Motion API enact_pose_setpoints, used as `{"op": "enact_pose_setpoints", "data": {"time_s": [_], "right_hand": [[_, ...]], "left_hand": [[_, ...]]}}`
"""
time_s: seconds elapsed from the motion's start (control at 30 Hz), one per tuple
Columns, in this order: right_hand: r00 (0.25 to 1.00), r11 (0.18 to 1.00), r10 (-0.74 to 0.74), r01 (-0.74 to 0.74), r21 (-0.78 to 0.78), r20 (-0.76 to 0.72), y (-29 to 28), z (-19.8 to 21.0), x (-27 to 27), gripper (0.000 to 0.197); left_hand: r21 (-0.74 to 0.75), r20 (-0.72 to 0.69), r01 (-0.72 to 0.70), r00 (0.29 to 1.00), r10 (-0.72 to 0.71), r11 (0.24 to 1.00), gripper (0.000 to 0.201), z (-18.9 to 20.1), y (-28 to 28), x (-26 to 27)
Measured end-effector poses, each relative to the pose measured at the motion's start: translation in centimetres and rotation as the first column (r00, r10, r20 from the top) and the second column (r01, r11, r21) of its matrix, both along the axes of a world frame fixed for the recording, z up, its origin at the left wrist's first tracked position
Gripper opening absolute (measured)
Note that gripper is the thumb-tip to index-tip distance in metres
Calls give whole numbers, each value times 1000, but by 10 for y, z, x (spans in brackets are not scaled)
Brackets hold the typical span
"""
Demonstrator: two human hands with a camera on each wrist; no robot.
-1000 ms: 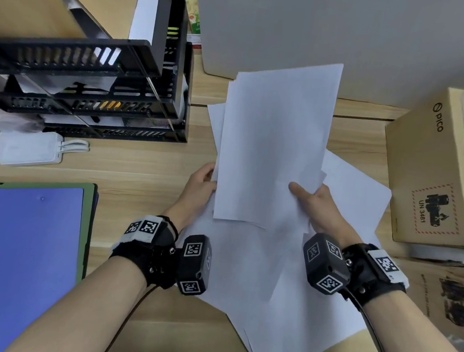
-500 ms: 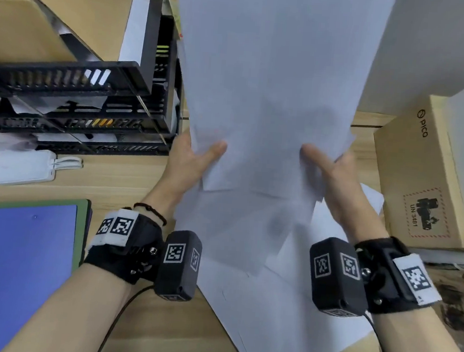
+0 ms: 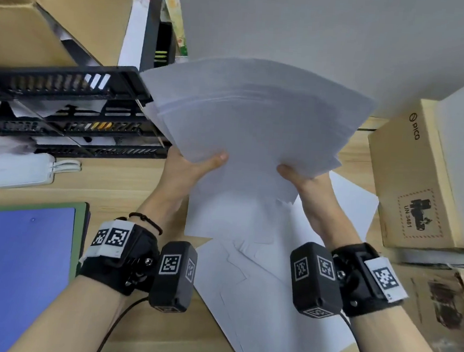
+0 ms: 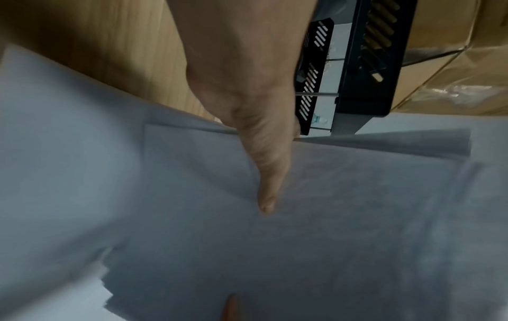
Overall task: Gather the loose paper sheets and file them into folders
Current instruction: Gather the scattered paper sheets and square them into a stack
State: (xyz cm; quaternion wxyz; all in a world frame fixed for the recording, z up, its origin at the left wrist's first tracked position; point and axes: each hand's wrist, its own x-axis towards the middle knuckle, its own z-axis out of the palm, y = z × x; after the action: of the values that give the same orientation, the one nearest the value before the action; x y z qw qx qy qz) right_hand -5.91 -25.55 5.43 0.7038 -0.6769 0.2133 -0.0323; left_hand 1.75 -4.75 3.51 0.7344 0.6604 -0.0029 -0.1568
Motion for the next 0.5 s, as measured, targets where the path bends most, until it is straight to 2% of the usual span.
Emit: {"op": "enact_pose_setpoints", "data": {"time_s": [0.27, 0.4, 0.5], "right_hand": [[977, 994, 33, -53, 91, 211, -4, 49, -4, 28], [990, 994, 69, -79, 76, 126, -5, 36, -10, 26], [995, 997, 7, -15, 76, 104, 1, 26, -12, 25]], "left_hand": [[-105, 218, 18, 976, 5, 994, 29, 48, 5, 6], [-124, 228, 35, 974, -5, 992, 28, 52, 8, 6], [-18, 182, 82, 980, -78, 996, 34, 39, 9, 3]]}}
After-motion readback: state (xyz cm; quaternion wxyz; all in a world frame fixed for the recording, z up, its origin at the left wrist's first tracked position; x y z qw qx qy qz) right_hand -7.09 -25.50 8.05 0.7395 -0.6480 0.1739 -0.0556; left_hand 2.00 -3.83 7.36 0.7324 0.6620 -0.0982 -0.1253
